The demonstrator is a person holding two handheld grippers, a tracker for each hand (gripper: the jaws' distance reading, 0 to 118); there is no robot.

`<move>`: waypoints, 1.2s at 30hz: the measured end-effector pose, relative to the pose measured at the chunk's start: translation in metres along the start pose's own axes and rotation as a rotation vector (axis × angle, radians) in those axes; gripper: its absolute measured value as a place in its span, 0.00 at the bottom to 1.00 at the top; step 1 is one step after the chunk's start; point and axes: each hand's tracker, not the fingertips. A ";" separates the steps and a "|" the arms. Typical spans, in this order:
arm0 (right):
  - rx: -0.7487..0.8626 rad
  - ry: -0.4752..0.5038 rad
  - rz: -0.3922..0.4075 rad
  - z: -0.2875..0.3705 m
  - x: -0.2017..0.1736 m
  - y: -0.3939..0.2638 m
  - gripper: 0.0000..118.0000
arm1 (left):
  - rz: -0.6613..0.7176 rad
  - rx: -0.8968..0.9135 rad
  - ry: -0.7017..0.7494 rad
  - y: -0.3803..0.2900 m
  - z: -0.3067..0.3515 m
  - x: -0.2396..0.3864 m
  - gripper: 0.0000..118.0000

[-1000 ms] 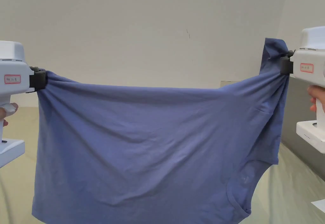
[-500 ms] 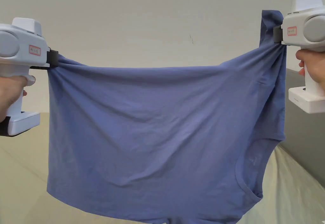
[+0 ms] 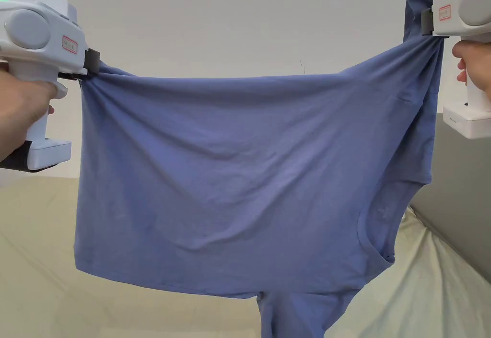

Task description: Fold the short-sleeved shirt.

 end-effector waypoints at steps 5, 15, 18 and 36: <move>-0.017 0.008 0.000 -0.013 -0.005 -0.012 0.02 | 0.017 -0.025 -0.001 -0.011 -0.018 -0.001 0.01; -0.087 0.086 0.055 -0.002 -0.026 -0.077 0.02 | 0.002 -0.107 -0.034 -0.080 -0.035 -0.003 0.01; -0.103 0.128 0.080 0.018 -0.036 -0.110 0.02 | 0.028 -0.137 -0.051 -0.118 -0.033 -0.010 0.01; -0.319 0.425 0.096 0.278 -0.045 -0.373 0.02 | 0.036 -0.353 -0.203 -0.411 0.130 -0.029 0.01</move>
